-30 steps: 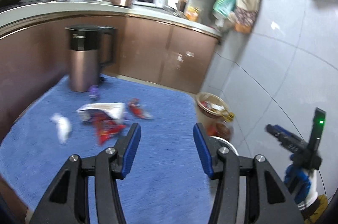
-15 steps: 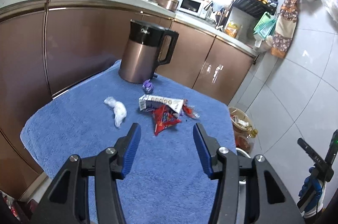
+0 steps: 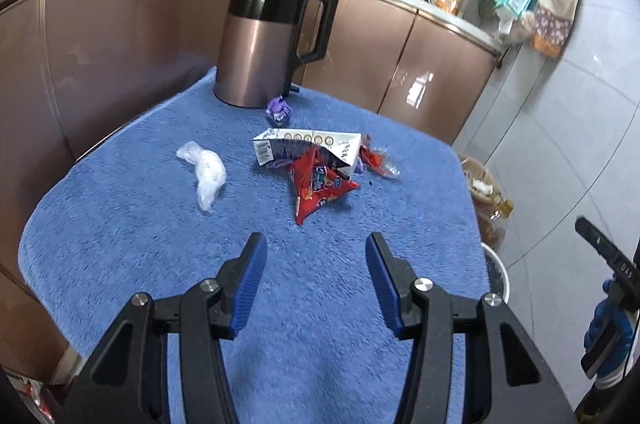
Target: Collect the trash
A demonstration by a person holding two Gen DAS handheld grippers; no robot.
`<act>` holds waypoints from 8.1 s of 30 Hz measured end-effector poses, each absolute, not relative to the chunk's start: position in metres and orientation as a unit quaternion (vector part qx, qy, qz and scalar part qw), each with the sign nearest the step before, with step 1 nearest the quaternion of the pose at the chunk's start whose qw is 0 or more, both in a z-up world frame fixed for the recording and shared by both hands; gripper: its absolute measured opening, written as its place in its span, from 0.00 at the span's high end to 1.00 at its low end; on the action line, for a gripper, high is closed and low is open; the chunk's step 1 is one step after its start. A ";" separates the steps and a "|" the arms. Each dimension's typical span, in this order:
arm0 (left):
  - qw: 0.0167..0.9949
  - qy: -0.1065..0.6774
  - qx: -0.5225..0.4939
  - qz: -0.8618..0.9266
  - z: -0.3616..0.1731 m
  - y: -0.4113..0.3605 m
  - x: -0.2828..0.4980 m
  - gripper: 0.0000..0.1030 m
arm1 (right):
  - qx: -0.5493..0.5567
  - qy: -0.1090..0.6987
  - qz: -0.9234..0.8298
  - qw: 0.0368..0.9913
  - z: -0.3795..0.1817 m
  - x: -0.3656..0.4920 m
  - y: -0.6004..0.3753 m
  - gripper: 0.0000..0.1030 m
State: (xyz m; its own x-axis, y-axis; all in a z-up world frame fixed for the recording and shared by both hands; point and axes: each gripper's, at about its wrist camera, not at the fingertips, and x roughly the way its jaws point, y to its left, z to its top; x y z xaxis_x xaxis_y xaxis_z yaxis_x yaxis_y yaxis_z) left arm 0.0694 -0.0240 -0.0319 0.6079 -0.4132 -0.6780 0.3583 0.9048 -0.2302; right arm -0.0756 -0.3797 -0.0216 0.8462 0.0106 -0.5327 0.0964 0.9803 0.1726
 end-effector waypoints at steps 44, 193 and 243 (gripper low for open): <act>0.849 0.440 -0.082 -0.281 -0.135 -0.038 0.193 0.92 | -0.003 0.373 0.218 0.902 -0.122 0.211 -0.211 0.27; 0.908 0.348 -0.108 -0.205 0.002 0.053 0.068 0.57 | 0.077 0.221 0.040 0.971 0.046 -0.048 -0.311 0.00; 0.873 0.449 -0.067 -0.177 -0.134 -0.104 0.353 0.78 | 0.038 0.435 0.110 0.893 -0.150 0.220 -0.294 0.90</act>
State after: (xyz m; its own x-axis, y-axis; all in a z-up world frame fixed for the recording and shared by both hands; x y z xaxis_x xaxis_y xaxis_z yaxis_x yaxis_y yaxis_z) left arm 0.3533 -0.1036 -0.1338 0.5335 -0.3694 -0.7609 0.2492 0.9283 -0.2760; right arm 0.2197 -0.2945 -0.1504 0.5983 0.2294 -0.7677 -0.1629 0.9730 0.1638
